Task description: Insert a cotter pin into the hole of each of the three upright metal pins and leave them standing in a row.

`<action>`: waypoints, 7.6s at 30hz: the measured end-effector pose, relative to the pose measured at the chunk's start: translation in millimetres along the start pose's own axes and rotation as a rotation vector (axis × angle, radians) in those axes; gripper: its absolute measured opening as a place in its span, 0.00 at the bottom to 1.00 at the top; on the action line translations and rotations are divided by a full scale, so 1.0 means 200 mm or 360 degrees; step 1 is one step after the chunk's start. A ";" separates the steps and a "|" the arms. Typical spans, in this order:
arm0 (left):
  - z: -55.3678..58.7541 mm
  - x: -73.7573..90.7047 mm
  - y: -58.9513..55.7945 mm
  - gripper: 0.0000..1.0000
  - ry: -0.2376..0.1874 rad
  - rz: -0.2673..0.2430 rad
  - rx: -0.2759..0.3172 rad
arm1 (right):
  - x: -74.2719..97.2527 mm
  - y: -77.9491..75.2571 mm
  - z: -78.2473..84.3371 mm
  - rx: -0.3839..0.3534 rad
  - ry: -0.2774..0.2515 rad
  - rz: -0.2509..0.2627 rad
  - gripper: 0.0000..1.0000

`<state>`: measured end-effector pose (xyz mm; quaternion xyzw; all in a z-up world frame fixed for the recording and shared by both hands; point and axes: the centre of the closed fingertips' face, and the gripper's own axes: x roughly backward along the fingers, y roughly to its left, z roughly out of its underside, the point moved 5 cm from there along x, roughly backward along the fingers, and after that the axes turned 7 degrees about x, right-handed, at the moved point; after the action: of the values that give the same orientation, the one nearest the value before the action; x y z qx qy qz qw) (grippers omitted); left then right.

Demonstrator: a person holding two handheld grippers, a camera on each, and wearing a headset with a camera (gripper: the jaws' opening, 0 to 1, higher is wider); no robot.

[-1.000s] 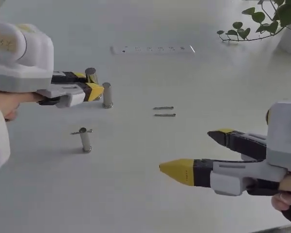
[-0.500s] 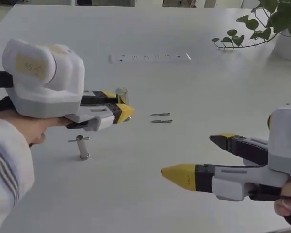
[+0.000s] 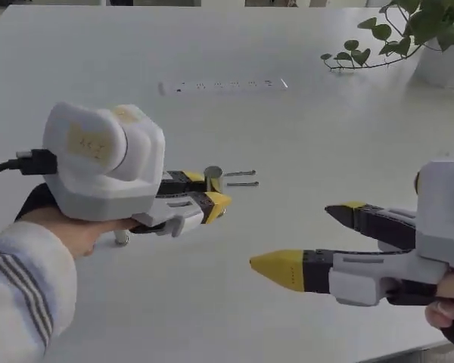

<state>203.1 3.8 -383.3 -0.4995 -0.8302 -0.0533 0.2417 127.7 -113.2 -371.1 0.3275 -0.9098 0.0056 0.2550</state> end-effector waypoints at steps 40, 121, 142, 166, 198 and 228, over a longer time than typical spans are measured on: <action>0.28 -0.15 -0.10 0.09 0.0131 0.0012 0.0027 | 0.04 0.00 0.03 -0.0012 0.0020 0.0037 0.90; 0.36 0.31 -0.24 0.99 0.0048 0.0200 0.0161 | -0.08 -0.14 -0.16 0.0520 0.0264 -0.0250 0.51; 0.40 0.34 -0.19 0.99 0.0076 0.0052 0.0303 | -0.45 -0.35 -0.28 0.1014 0.0652 -0.0457 0.34; 0.43 0.34 -0.21 0.98 0.0073 0.0038 0.0378 | -0.69 -0.48 -0.14 0.1285 0.1010 -0.0555 0.12; 0.42 0.34 -0.21 0.96 0.0033 0.0009 0.0435 | -0.79 -0.52 -0.09 0.1413 0.1407 -0.0639 0.01; 0.39 0.36 -0.20 0.90 0.0015 -0.0019 0.0428 | -0.76 -0.54 -0.07 0.1548 0.1358 -0.0597 0.00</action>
<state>113.4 67.6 -413.5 -0.4575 -0.8316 0.0546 0.3101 299.0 -105.1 -446.2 0.5266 -0.5509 0.4992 0.4123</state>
